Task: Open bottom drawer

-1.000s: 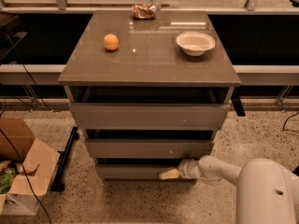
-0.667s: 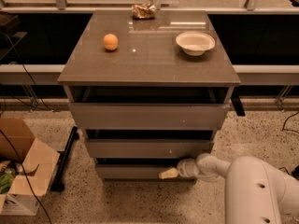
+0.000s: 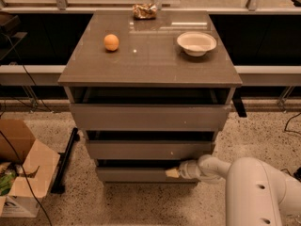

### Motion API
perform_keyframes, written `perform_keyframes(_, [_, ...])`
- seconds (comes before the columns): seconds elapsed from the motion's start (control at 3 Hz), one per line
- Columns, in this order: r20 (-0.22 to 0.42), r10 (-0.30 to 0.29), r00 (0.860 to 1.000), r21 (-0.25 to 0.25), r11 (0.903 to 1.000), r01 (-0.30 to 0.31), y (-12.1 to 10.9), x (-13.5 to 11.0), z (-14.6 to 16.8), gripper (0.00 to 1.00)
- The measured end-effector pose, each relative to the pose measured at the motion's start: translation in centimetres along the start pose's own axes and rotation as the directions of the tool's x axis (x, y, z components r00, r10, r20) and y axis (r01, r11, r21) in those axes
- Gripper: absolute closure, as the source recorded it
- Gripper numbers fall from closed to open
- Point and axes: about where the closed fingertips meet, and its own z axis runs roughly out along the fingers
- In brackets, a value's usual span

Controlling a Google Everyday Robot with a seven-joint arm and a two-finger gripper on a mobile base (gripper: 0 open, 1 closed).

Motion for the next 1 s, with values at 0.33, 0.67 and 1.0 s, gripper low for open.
perform_keyframes(0.33, [0.0, 0.0, 1.0, 0.0, 1.0, 0.0, 0.0, 0.0, 0.0, 0.32])
perform_keyframes(0.67, [0.0, 0.0, 1.0, 0.0, 1.0, 0.0, 0.01, 0.0, 0.01, 0.08])
perform_keyframes(1.0, [0.0, 0.0, 1.0, 0.0, 1.0, 0.0, 0.01, 0.0, 0.01, 0.0])
